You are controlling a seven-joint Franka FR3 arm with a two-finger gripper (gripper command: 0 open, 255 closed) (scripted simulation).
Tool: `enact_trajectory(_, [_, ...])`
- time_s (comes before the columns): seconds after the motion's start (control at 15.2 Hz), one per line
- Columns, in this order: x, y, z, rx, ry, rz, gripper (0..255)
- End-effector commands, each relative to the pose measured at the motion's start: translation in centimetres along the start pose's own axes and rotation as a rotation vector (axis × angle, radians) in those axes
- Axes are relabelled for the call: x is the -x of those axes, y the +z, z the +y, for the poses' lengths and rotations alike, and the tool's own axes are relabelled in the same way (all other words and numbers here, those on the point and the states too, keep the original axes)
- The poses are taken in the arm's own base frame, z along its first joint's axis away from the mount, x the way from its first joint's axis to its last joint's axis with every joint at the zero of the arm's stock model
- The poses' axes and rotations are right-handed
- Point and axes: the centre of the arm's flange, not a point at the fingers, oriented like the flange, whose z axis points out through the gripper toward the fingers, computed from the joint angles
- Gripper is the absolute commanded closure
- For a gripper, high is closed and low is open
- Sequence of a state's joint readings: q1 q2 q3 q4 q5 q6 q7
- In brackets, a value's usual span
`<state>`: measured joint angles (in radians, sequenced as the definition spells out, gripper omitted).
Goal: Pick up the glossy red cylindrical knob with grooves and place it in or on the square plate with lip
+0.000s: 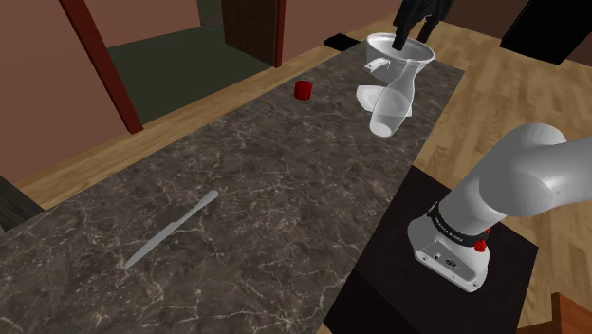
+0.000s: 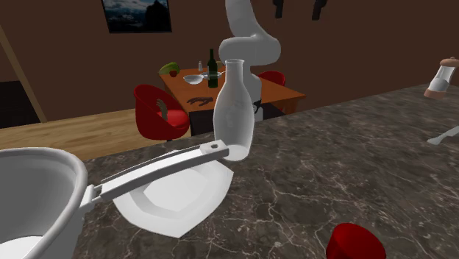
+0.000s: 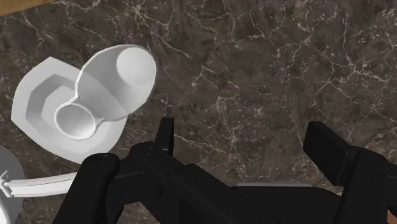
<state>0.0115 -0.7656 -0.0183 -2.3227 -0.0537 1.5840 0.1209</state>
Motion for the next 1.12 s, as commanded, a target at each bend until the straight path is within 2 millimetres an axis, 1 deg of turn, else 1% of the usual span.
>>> enact_trajectory(0.0, [0.0,0.0,0.0,0.0,0.0,0.0,0])
enact_trajectory(1.06, [-16.6,13.2,2.0,-0.015,-0.067,-0.013,0])
